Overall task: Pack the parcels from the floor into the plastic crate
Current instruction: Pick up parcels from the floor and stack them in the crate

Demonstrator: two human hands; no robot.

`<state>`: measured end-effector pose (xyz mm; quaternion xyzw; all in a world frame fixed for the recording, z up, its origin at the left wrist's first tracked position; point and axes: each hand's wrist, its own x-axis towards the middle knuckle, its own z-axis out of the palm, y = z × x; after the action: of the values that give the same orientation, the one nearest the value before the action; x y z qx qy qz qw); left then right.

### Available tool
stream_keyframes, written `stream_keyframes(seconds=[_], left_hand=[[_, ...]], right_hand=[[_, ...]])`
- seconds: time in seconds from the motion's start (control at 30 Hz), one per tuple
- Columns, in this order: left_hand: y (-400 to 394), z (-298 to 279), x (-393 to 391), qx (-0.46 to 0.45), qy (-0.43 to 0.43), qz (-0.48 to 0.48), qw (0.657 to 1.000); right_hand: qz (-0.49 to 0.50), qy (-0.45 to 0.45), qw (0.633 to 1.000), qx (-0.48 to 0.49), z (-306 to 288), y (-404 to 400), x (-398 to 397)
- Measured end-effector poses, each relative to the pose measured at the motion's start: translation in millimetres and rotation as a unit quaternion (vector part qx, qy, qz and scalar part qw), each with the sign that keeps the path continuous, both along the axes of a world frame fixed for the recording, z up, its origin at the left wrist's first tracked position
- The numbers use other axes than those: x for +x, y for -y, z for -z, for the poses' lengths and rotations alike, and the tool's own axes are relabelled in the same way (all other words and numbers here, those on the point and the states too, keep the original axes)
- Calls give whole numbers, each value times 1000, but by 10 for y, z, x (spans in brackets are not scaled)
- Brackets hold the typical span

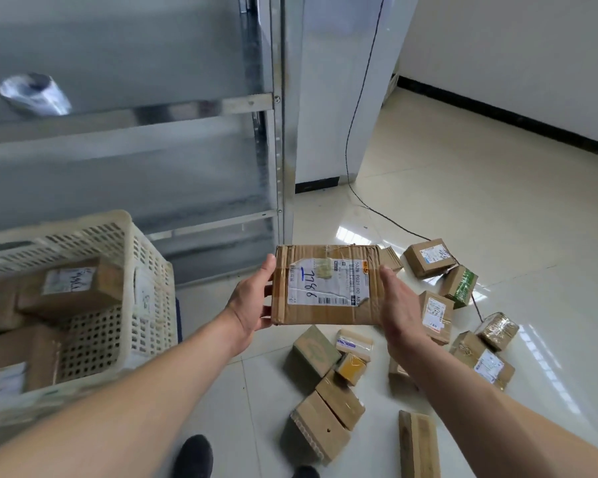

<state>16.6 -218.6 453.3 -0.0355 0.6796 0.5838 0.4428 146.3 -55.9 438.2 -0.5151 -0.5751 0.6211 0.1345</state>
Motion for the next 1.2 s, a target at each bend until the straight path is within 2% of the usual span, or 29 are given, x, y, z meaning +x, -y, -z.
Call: stream_keyframes(seconds=[0.3,0.63,0.8,0.93,1.2], left_hand=[[1088,-106,-589,6,0,-46,999],[2893,-243,-1562,23,-48,-83,995],[3671,-223,-1916,2,-17,-128,992],[4064,-140,-2088,-20,-4,-171,985],[4397,300,-2452,-51,51,-193,979]], right_hand=[[-52,-7,998,23,-149,996,-727],[-125,-20,992,25,-179,2594,-1896],[-191,-6,981,18,-49,3300,-2387],[-238,27,971,8,22,3657,-2729],[-305,67,950,8,462,3973,-3253]])
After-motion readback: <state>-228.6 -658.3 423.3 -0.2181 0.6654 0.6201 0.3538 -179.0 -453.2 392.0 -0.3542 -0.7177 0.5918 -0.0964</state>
